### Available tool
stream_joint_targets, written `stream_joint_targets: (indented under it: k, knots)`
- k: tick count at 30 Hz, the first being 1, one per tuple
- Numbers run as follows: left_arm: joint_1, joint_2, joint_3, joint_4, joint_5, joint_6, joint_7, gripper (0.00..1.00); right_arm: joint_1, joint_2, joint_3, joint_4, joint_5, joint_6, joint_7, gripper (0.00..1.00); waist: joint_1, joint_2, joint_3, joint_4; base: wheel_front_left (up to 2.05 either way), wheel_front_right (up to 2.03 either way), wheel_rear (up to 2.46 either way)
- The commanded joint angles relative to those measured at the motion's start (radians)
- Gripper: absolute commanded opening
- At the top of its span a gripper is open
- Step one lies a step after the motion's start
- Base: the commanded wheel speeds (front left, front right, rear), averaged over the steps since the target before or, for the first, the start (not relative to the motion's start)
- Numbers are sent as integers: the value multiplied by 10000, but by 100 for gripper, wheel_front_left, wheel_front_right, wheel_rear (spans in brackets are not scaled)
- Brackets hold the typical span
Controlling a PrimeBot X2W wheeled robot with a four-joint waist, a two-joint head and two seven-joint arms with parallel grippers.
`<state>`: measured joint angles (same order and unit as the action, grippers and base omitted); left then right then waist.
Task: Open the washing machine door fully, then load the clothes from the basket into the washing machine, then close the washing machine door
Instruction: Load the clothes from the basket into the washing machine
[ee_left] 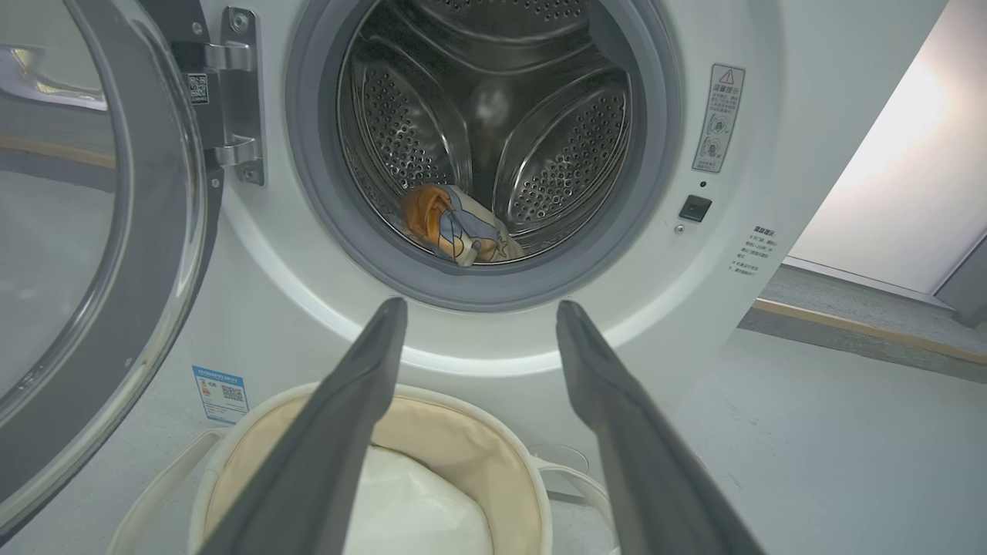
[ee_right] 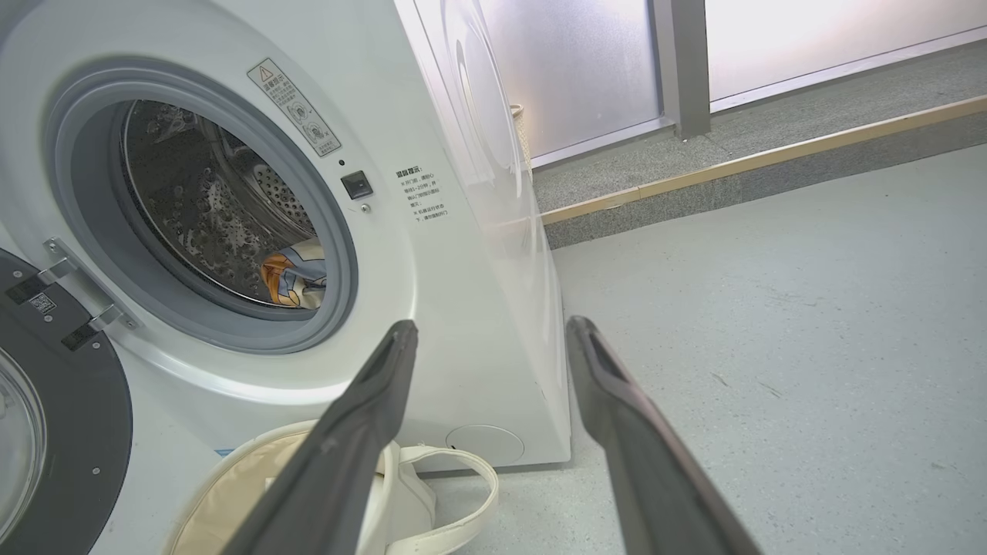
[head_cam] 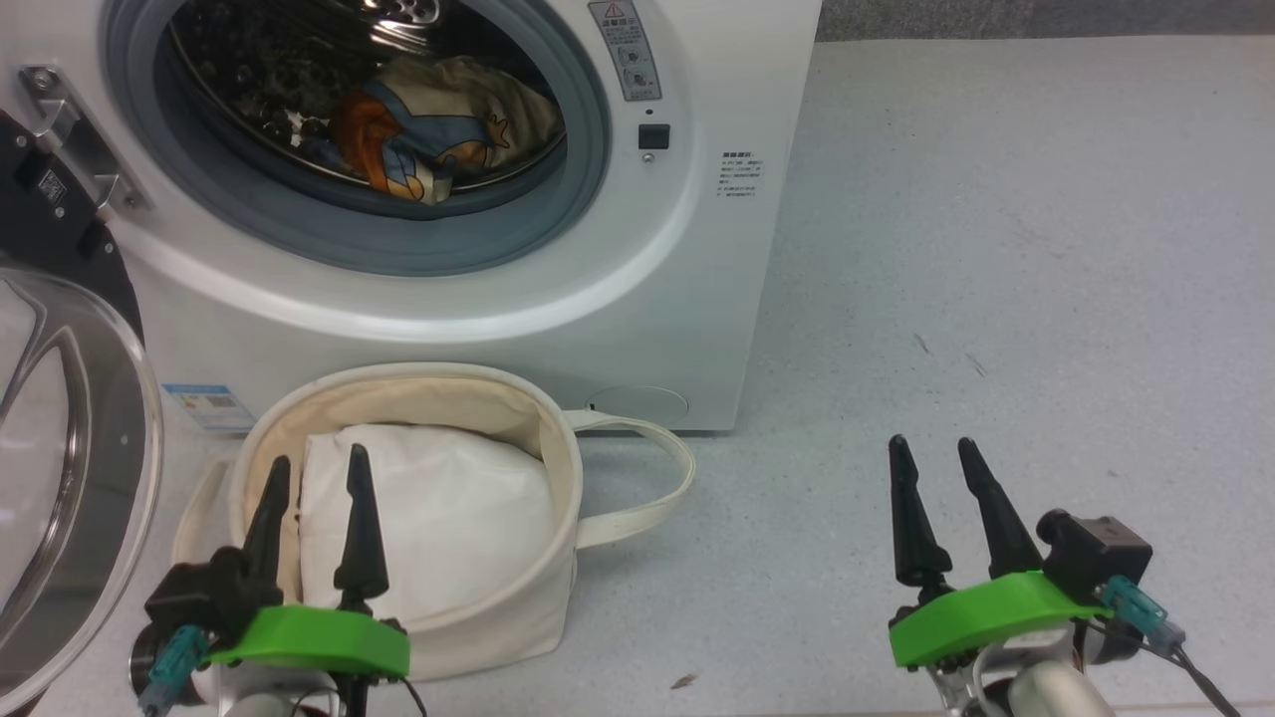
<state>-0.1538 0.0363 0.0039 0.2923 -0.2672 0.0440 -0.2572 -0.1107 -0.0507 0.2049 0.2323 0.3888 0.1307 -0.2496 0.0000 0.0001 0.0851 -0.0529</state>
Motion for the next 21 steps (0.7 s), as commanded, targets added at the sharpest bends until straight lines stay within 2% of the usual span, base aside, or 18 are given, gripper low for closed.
stream_joint_targets:
  k: [1, 13, 21]
  knots:
    - [-176, 140, 252, -395, -66, 42, -45, 100, -105, 5, 245, -293, 40, 0, -122, 100, 0, -1, 6, 1, 0, 0, 0]
    - [-295, 139, 163, -251, -151, 87, -45, 100, -181, 5, 287, -301, 23, 0, -122, 100, 0, -1, 262, -11, 0, 0, 0]
    - [-846, 139, 204, -125, -218, 100, -45, 100, -480, 5, 291, -444, -45, 0, -122, 100, 0, -1, 1073, -149, 0, 0, 0]
